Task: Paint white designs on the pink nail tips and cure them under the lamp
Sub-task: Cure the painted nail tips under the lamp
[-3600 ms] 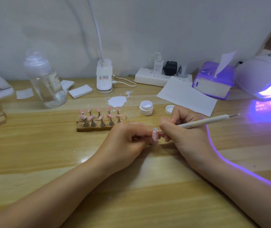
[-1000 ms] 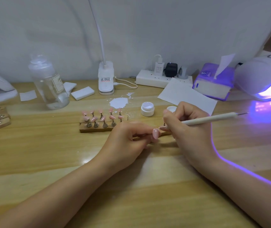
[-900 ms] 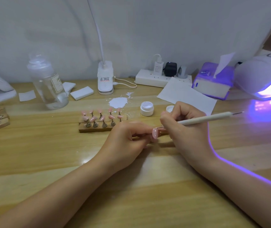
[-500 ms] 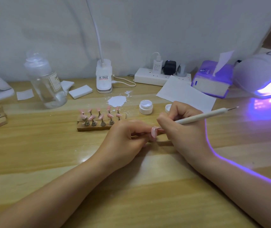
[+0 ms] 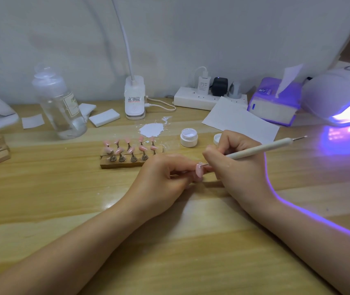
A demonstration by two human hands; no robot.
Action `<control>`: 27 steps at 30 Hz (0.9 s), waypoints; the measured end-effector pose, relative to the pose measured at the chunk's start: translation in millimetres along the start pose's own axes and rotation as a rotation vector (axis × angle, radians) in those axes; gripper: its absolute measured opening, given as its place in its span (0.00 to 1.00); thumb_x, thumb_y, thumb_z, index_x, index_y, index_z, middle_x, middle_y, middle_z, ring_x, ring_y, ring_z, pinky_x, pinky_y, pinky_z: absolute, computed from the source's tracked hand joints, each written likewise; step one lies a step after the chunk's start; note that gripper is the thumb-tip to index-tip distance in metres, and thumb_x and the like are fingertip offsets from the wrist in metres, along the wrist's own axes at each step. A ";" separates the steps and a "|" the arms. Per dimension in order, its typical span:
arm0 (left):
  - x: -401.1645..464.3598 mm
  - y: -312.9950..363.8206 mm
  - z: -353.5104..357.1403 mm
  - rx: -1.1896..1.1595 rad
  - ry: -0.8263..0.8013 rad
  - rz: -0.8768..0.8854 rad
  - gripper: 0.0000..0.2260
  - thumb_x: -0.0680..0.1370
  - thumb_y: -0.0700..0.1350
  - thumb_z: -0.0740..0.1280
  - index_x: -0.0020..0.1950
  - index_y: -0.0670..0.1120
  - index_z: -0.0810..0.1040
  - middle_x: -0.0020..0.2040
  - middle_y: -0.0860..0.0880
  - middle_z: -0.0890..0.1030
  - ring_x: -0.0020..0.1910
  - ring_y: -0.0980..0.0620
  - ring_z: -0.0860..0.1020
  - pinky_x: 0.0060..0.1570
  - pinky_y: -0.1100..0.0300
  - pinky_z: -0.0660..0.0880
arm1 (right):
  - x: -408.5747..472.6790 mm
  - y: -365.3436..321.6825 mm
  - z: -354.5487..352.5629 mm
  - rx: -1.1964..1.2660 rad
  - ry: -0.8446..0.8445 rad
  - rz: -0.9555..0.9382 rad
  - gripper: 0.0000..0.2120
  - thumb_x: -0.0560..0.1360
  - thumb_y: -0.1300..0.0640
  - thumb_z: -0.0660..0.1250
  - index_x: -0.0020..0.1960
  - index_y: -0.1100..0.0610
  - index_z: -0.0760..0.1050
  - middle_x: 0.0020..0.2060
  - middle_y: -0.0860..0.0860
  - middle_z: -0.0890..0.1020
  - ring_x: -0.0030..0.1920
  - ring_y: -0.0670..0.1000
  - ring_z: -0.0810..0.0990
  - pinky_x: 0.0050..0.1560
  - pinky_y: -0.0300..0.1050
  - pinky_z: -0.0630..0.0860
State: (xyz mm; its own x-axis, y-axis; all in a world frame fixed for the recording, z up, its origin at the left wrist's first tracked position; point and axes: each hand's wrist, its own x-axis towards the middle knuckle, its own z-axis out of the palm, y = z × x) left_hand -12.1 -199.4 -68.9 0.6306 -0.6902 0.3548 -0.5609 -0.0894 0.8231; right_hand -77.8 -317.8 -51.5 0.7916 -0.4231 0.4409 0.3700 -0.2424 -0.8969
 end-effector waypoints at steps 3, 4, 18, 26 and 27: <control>0.2 0.1 0.1 0.002 0.001 -0.002 0.05 0.73 0.34 0.68 0.41 0.41 0.84 0.37 0.54 0.82 0.39 0.60 0.78 0.42 0.62 0.75 | 0.1 0.2 -0.2 -0.006 -0.008 -0.005 0.20 0.67 0.77 0.61 0.27 0.57 0.60 0.13 0.42 0.65 0.17 0.38 0.69 0.21 0.24 0.62; 0.2 0.1 0.1 0.004 0.000 -0.002 0.05 0.73 0.34 0.68 0.42 0.41 0.84 0.38 0.53 0.82 0.39 0.60 0.78 0.42 0.61 0.75 | 0.1 0.3 -0.4 -0.010 -0.007 -0.006 0.20 0.67 0.76 0.61 0.27 0.57 0.60 0.13 0.42 0.65 0.17 0.38 0.69 0.21 0.25 0.62; 0.2 -2.0 -0.6 0.022 -0.012 0.000 0.06 0.73 0.33 0.68 0.43 0.41 0.84 0.38 0.57 0.81 0.38 0.66 0.77 0.40 0.70 0.72 | 1.4 5.9 -1.8 -0.026 0.024 0.007 0.19 0.67 0.74 0.62 0.26 0.57 0.59 0.13 0.42 0.65 0.17 0.39 0.70 0.23 0.33 0.69; 0.7 -1.2 -0.4 0.027 -0.014 -0.001 0.07 0.72 0.32 0.68 0.42 0.41 0.84 0.37 0.56 0.81 0.38 0.64 0.77 0.40 0.67 0.74 | 2.5 10.1 -3.1 -0.038 0.044 0.009 0.19 0.67 0.73 0.63 0.26 0.57 0.60 0.15 0.42 0.64 0.18 0.39 0.70 0.24 0.33 0.67; 0.7 -1.3 -0.5 0.029 -0.012 -0.002 0.07 0.72 0.32 0.68 0.42 0.41 0.84 0.37 0.55 0.82 0.38 0.64 0.77 0.40 0.68 0.74 | 2.2 9.7 -3.0 -0.029 0.044 0.012 0.19 0.67 0.74 0.63 0.26 0.57 0.60 0.15 0.42 0.64 0.18 0.39 0.70 0.23 0.32 0.67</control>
State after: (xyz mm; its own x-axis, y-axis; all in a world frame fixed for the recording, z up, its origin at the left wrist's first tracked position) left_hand -10.6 -199.4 -69.5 0.6250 -0.6988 0.3478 -0.5754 -0.1113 0.8103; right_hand -73.9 -323.7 -59.1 0.7737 -0.4638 0.4316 0.3454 -0.2623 -0.9010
